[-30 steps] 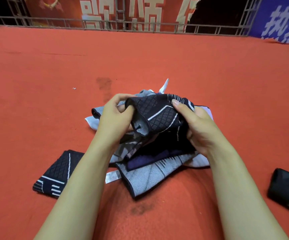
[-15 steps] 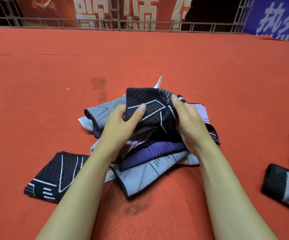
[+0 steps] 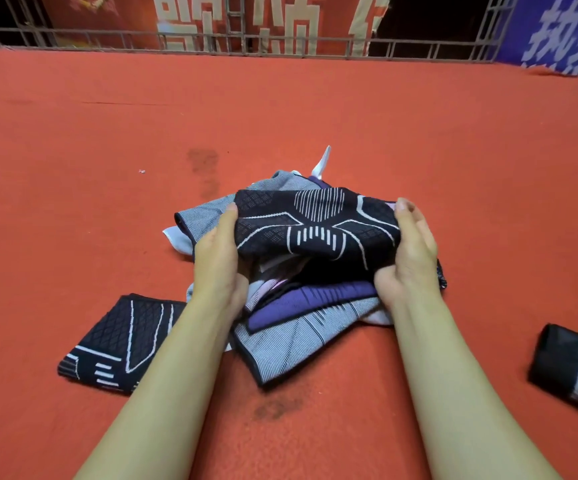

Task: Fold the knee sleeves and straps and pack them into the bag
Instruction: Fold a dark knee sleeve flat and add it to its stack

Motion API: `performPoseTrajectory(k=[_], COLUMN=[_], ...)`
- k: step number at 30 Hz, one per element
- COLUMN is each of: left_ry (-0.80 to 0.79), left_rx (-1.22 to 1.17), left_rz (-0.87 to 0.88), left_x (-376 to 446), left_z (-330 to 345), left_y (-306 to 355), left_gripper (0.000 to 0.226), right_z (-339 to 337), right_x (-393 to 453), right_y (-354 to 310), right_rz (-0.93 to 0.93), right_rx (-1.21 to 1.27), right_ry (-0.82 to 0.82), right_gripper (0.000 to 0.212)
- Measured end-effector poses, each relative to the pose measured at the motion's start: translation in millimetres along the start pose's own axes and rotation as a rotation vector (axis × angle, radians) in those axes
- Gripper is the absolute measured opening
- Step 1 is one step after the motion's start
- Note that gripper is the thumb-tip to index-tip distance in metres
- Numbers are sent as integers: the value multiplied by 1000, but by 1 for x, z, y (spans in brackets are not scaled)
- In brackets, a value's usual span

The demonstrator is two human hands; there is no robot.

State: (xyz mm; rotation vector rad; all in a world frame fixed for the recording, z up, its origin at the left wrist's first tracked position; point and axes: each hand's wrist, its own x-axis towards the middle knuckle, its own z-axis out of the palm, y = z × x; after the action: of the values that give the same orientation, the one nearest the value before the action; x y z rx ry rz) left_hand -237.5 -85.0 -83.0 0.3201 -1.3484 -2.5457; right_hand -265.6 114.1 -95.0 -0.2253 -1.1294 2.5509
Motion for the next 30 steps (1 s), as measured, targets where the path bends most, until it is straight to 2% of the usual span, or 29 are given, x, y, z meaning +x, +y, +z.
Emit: performPoseTrajectory(k=[2,4,8,10,13,15,17,19,22,24,26,28,30], left_ry=[13,17,-43,-113,-158,-122,-48,-20,-178,-246,-287,-291,-302], left_rx=[-57,-57,-14,21,135,226,378,677,878,889,830,733,616], left_rz=[-11,4,89,155,258,287,272,200,32,26,121,250,324], left_x=[1,2,1,-1,-4,-4,1,9,17,18,14,6,3], left_z=[0,3,13,16,14,10,4,-7,-22,-26,-24,-18,-17], left_y=[3,7,18,28,44,52,58,59,51,47,47,50,54], left_gripper=[19,20,46,44,30,38,45,44,56,51,32,22,20], right_z=[1,4,4,5,14,20,21,14,1,0,2,2,3], right_x=[-1,-4,-18,-19,-17,-15,-12,-5,-1,-3,-5,-4,-5], right_y=[0,-2,-11,-19,-36,-49,-54,-51,-42,-47,-55,-60,-63], right_rz=[-76,-204,-421,-442,-477,-491,-436,-289,-134,-124,-187,-203,-129], right_rx=[-21,-139,-620,-793,-761,-712,-785,-979,-1217,-1221,-1161,-1020,-826], right_ry=[25,-35,-277,-364,-342,-302,-277,-262,-272,-275,-292,-363,-436], right_gripper=[4,11,22,26,21,18,19,30,23,24,24,25,28])
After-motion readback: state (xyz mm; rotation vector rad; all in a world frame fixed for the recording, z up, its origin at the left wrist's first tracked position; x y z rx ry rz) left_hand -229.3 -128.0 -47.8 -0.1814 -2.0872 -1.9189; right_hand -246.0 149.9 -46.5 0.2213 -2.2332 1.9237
